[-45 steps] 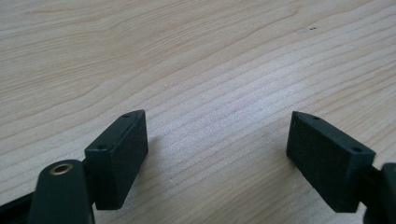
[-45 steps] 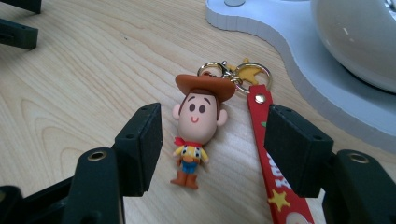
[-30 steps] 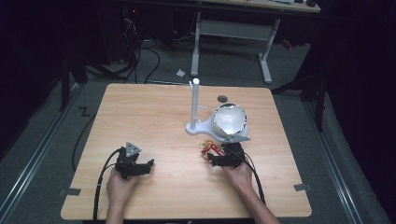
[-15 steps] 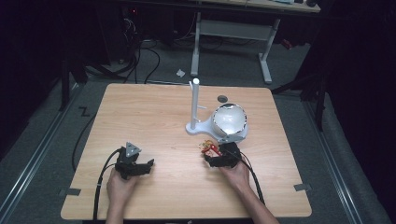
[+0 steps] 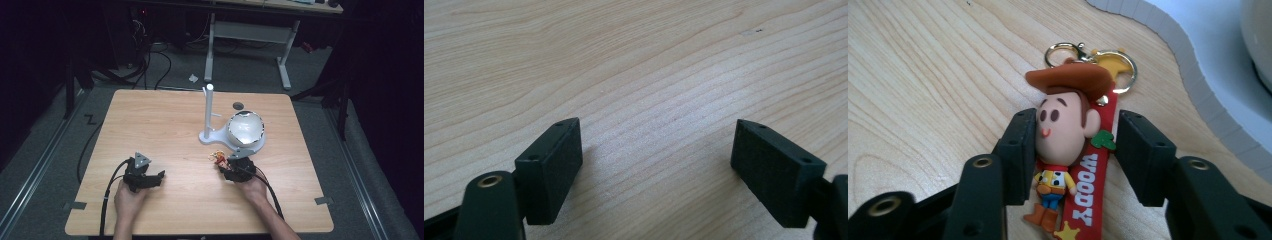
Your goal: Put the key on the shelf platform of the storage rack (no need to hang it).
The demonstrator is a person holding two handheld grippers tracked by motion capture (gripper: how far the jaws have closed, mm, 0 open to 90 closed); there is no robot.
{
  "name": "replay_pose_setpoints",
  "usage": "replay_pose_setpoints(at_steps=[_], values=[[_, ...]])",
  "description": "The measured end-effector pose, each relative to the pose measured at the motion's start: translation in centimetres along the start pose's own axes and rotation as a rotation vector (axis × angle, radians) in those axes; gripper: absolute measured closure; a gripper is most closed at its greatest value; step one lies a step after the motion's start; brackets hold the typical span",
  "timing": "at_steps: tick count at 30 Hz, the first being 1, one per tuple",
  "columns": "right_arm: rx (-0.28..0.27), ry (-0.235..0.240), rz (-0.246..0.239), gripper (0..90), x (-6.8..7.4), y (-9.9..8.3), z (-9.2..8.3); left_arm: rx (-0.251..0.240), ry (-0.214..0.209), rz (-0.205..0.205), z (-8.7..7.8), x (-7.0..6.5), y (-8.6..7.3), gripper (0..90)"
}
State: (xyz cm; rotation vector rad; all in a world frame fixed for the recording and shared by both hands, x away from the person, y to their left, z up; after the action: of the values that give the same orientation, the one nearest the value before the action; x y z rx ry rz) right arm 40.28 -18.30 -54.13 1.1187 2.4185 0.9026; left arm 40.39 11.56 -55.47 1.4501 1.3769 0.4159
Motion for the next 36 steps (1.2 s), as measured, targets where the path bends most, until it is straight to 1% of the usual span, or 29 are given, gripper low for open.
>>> replay_pose_setpoints(at_steps=[2, 4, 7, 10, 15, 17, 21, 22, 25, 27, 28, 29, 30, 32, 33, 36], values=[[-0.009, -0.007, -0.008, 54.7, 0.0, 0.0, -0.1, 0.000, 0.000, 0.000, 0.0, 0.0, 0.0, 20.9], [-0.033, -0.014, -0.010, 60.6, 0.0, 0.1, -0.5, 0.001, 0.000, 0.001, 0.0, 0.0, 0.0, 20.9], [-0.030, -0.004, -0.005, 60.7, -0.2, 0.0, -0.6, 0.001, 0.000, 0.001, 0.0, 0.0, 0.0, 20.9], [-0.028, -0.008, -0.006, 60.9, -0.2, 0.0, -0.6, 0.000, 0.000, 0.000, 0.0, 0.0, 0.0, 20.9], [-0.043, -0.013, -0.019, 61.4, -0.2, 0.0, -0.9, 0.000, 0.000, 0.000, 0.0, 0.0, 0.0, 20.8], [-0.053, -0.012, -0.009, 61.5, -0.3, 0.0, -1.3, 0.000, 0.000, 0.000, 0.0, 0.0, 0.0, 20.8], [-0.076, -0.007, 0.006, 61.7, -0.8, 0.1, -2.4, 0.000, 0.000, 0.000, 0.0, 0.0, 0.0, 20.8], [-0.076, -0.007, 0.006, 61.7, -0.8, 0.1, -2.4, 0.000, 0.000, 0.000, 0.0, 0.0, 0.0, 20.8], [-0.101, -0.009, 0.010, 61.8, -1.1, 0.1, -3.4, 0.000, 0.000, 0.000, 0.0, 0.0, 0.0, 20.9], [-0.110, -0.008, 0.013, 61.8, -1.2, 0.1, -3.7, 0.000, 0.000, 0.000, 0.0, 0.0, 0.0, 20.9], [-0.123, -0.007, 0.018, 61.8, -1.3, 0.1, -4.2, 0.001, 0.000, 0.001, 0.0, 0.0, 0.0, 20.9], [-0.123, -0.007, 0.018, 61.8, -1.3, 0.1, -4.2, 0.000, 0.000, 0.000, 0.0, 0.0, 0.0, 20.9], [-0.135, -0.008, 0.022, 61.8, -1.4, 0.1, -4.8, 0.000, 0.000, -0.001, 0.0, 0.0, 0.0, 20.9], [-0.147, -0.001, 0.030, 61.8, -1.5, 0.1, -5.3, 0.000, 0.000, 0.000, 0.0, 0.0, 0.0, 20.9], [-0.147, -0.001, 0.030, 61.8, -1.5, 0.1, -5.3, 0.000, 0.000, 0.000, 0.0, 0.0, 0.0, 20.9], [-0.147, 0.002, 0.032, 61.9, -1.7, 0.0, -6.2, 0.000, 0.000, 0.000, 0.0, 0.0, 0.0, 20.9]])
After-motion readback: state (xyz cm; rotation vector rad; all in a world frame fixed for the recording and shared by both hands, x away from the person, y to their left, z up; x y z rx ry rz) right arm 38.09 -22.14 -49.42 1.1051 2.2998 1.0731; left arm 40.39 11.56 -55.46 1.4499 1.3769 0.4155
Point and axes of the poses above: each handheld gripper's, and its own axes: z roughly forward along the jaws, y roughly out of its top, x roughly to its left, the point moved 2 cm from there along z, roughly forward along the jaws, and after that the axes turned 3 degrees about x, right-handed, at the moved point
